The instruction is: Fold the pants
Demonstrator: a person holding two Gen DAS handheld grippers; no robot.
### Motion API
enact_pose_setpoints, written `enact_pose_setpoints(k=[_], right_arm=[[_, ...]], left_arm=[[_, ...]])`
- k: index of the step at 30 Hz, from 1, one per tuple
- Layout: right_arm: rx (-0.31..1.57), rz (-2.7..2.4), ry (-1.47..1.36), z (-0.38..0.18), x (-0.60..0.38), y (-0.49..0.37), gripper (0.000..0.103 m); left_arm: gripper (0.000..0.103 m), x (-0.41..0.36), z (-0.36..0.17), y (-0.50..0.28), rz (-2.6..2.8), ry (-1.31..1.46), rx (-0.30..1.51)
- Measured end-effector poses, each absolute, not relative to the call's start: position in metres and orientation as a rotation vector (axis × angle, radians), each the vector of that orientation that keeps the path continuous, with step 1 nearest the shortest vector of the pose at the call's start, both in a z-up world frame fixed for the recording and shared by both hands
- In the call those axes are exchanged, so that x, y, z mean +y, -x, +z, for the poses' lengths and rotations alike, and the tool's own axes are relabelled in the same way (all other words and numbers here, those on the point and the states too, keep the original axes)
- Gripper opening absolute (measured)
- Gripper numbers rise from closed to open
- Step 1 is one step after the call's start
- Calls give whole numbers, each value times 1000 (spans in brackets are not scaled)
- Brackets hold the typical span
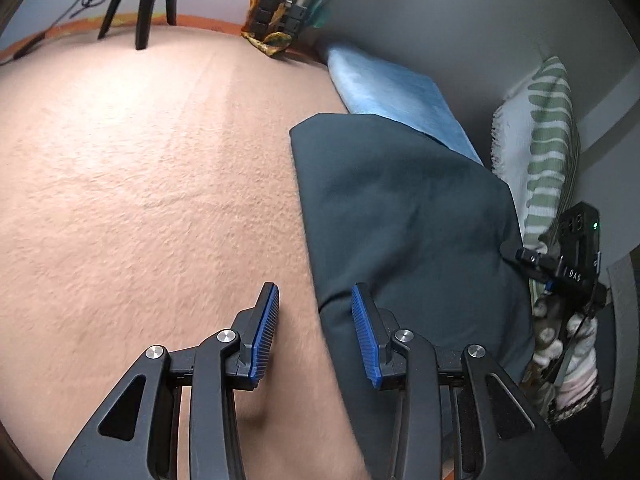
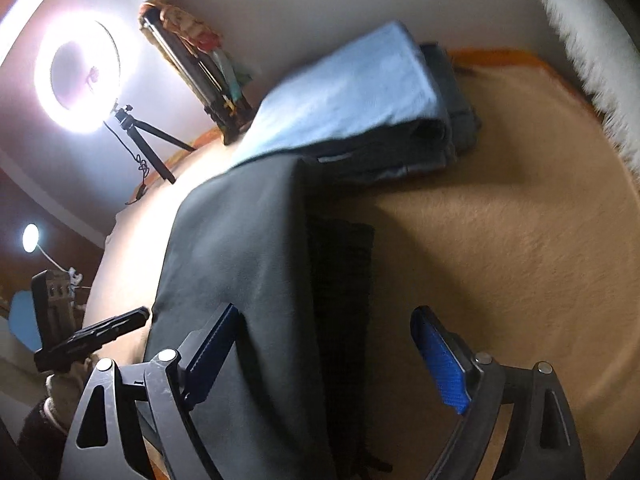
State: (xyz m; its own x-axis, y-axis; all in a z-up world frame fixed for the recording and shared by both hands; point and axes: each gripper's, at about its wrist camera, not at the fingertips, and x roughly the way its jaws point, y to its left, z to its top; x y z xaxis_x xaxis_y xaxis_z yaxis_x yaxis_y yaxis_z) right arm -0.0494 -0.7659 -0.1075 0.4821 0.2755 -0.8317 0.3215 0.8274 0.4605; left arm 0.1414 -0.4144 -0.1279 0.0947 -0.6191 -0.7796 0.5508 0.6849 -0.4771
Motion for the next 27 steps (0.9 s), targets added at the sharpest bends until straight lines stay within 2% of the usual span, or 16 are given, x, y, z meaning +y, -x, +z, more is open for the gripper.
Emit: enact_pose_setpoints(k=[3, 6, 11, 13, 15, 18, 19, 20, 23, 27], right_arm=[[1088, 19, -679, -118, -770, 45, 90], [1073, 65, -679, -122, -770, 44, 93], [1049, 137, -649, -123, -767, 43, 93], [1045, 187, -674, -126, -767, 44, 80], [1041, 248, -747, -133, -768, 45, 60], [1021, 256, -742, -134, -765, 46, 57], [1023, 252, -745, -133, -764, 46, 54], [1027, 256, -770, -135, -765, 46, 46], [1023, 241, -777, -132, -763, 51, 39], [1015, 208, -724, -116, -753, 52, 33]], left_arm=[[45, -417, -129, -145, -872, 96, 1194], [45, -422, -130, -149, -879, 116, 1202], [45, -437, -131, -153, -901, 137, 1204], [45, -443, -131, -153, -912, 128, 1198], [45, -449, -132, -153, -919, 128, 1186], [45, -456, -132, -154, -936, 122, 1173], [45, -459, -132, -153, -943, 118, 1168], [45, -461, -132, -152, -945, 108, 1157], [19, -467, -133, -148, -937, 77, 1140], [10, -465, -127, -144, -936, 81, 1114]])
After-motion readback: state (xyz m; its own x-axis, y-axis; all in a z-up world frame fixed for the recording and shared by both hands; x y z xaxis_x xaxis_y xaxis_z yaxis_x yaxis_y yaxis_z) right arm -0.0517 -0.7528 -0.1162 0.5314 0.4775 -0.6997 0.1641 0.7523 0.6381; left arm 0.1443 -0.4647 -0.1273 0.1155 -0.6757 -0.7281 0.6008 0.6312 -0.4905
